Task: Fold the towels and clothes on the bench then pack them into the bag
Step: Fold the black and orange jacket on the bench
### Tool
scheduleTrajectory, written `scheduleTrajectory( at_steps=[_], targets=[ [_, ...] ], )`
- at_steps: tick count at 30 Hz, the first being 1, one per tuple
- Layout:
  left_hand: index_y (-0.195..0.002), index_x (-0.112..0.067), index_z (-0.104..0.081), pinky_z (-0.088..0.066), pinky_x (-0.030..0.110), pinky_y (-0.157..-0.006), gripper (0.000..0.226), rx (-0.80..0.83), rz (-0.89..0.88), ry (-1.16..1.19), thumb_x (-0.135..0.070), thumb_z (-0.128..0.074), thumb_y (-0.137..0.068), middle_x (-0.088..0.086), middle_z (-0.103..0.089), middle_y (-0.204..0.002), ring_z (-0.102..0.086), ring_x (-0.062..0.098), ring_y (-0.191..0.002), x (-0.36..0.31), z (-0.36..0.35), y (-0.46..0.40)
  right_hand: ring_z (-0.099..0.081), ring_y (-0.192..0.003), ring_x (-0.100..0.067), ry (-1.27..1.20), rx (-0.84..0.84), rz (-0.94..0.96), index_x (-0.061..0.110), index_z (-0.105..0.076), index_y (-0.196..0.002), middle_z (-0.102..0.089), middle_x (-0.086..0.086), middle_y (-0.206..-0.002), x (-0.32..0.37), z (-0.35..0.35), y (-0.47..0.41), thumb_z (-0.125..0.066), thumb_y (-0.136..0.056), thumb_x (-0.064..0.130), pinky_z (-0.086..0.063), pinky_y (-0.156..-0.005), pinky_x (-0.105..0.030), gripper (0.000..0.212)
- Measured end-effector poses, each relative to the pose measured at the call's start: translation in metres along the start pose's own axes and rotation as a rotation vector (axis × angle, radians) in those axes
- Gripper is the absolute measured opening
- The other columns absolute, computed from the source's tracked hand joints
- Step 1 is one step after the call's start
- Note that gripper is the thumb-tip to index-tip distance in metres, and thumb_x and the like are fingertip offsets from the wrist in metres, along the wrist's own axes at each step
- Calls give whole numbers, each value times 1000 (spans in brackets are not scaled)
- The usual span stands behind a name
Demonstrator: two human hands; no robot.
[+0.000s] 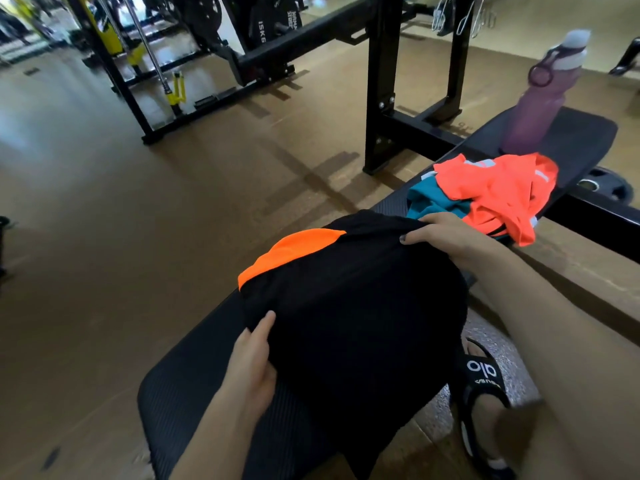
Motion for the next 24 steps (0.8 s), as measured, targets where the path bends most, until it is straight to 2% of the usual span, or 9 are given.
scheduleTrajectory(
  at_steps=[4, 7, 10, 13, 14, 16, 19, 22, 24],
  targets=[
    [-138, -20, -58, -52, 47, -103, 36, -9, -49, -103, -32, -54, -105, 2, -71, -127, -70, 22, -113, -30, 18, -4, -66, -101, -21, -22, -34, 34, 15, -66, -109, -69, -4, -107, 4, -1, 11, -84, -70, 29, -54, -92, -41, 45],
    [-132, -16, -61, -56, 39, -87, 32, -47, -111, -173, -30, -49, -107, 4, -75, -118, -72, 22, -106, -67, 21, -2, -67, -90, -21, -20, -13, 59, 9, -69, -93, -70, -6, -92, 28, -12, 17, -81, -77, 23, -52, -73, -33, 25],
    [-125, -16, -62, -58, 36, -73, 27, -98, -185, -195, -31, -49, -107, 6, -75, -111, -73, 24, -97, -116, 22, 5, -72, -88, -26, -78, 31, 116, 4, -71, -96, -72, -9, -89, 74, -31, 19, -75, -82, 13, -53, -59, -25, 17],
    [-128, -16, -60, -58, 34, -66, 29, -122, -331, -183, -32, -50, -107, 5, -73, -111, -72, 22, -94, -170, 29, 22, -72, -91, -26, -151, -12, 205, 4, -71, -97, -73, -14, -99, 129, -37, 19, -76, -82, 12, -61, -71, -32, 18],
    [-131, -16, -59, -57, 34, -70, 31, -131, -385, -177, -32, -49, -107, 4, -72, -115, -71, 22, -97, -185, 33, 30, -71, -95, -27, -171, -27, 234, 2, -71, -102, -72, -14, -103, 147, -37, 22, -77, -81, 13, -61, -80, -36, 24],
    [-133, -20, -58, -58, 37, -81, 30, -131, -478, -170, -31, -47, -107, 2, -72, -118, -71, 21, -103, -203, 41, 44, -68, -99, -28, -228, -17, 294, -1, -69, -108, -69, -13, -106, 171, -35, 30, -74, -82, 12, -58, -80, -36, 29],
    [-132, -32, -59, -58, 44, -91, 28, -94, -578, -206, -33, -48, -107, -7, -72, -121, -70, 18, -109, -194, 60, 55, -66, -97, -23, -248, 16, 327, 9, -67, -96, -66, -10, -102, 161, -35, 41, -74, -78, 12, -57, -79, -31, 19],
    [-131, -44, -53, -56, 36, -91, 27, -46, -565, -260, -31, -47, -108, -17, -67, -119, -66, 8, -108, -134, 80, 58, -66, -102, -27, -30, -76, 282, 15, -66, -105, -69, -11, -107, 103, -36, 54, -80, -52, 30, -55, -90, -45, 57],
    [-140, -39, -51, -52, 34, -98, 34, -40, -481, -351, -28, -47, -108, -19, -64, -123, -63, 6, -113, -75, 98, 53, -63, -100, -25, 120, -54, 188, 11, -63, -113, -67, -11, -106, 43, -46, 69, -79, -54, 23, -52, -89, -38, 62]
  ],
)
Point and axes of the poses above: each hand's wrist, its own y-axis away from the middle knuckle, its own z-axis out of the back of the hand, x = y × z, the point moved 5 cm from there along -y, towards the middle knuckle
